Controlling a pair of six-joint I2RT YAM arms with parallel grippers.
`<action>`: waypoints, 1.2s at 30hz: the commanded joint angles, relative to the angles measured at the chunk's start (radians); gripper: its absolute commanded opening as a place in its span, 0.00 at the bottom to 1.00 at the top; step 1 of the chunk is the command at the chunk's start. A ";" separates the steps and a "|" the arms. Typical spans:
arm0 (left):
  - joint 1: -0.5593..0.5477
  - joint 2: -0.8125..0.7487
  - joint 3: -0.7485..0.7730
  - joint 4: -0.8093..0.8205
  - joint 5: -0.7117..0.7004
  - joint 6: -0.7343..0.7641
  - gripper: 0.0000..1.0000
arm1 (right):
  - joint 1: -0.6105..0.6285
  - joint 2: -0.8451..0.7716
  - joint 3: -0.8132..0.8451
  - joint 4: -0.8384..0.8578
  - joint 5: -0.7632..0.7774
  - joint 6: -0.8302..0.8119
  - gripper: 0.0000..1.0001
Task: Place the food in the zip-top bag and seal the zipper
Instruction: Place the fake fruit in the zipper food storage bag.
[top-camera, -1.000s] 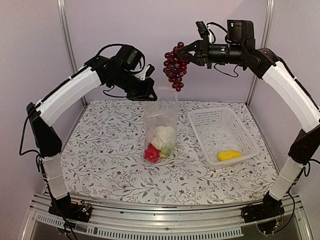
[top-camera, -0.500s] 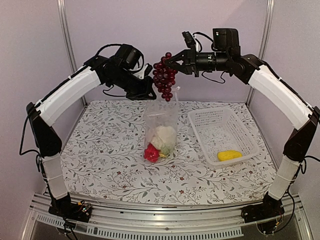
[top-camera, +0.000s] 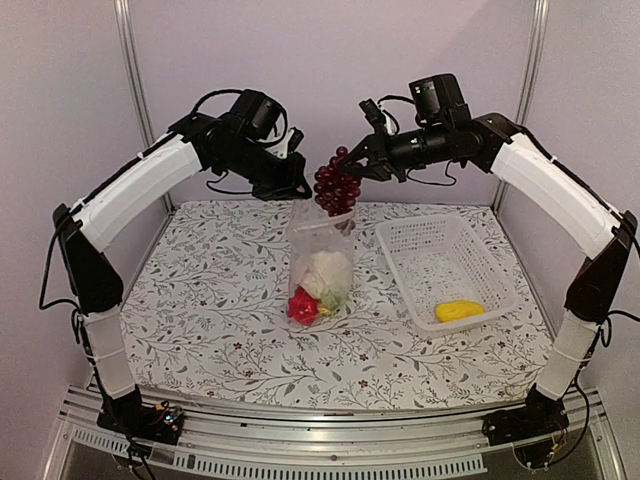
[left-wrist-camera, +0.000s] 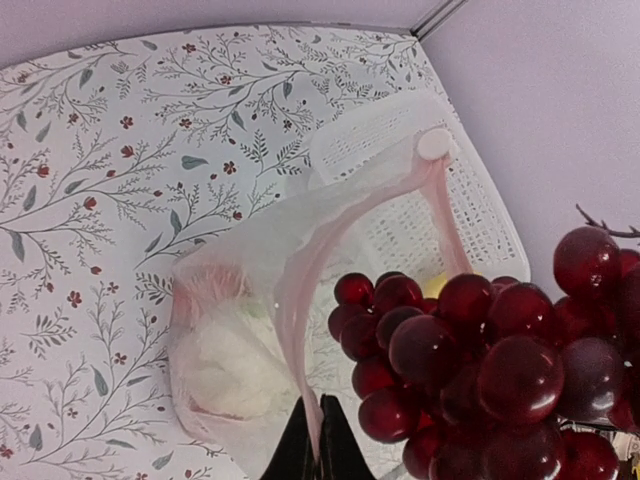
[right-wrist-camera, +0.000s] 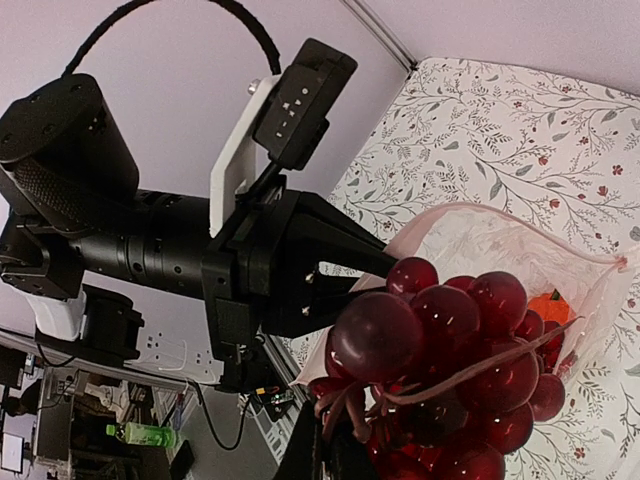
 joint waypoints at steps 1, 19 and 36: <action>0.012 -0.033 -0.014 0.029 0.015 -0.010 0.03 | 0.035 0.051 0.110 -0.182 0.066 -0.109 0.01; 0.010 -0.045 -0.033 0.043 0.027 -0.024 0.03 | 0.071 0.143 0.232 -0.266 0.104 -0.129 0.48; 0.010 -0.056 -0.057 0.042 0.034 -0.012 0.04 | -0.038 -0.066 0.027 -0.219 0.226 -0.105 0.55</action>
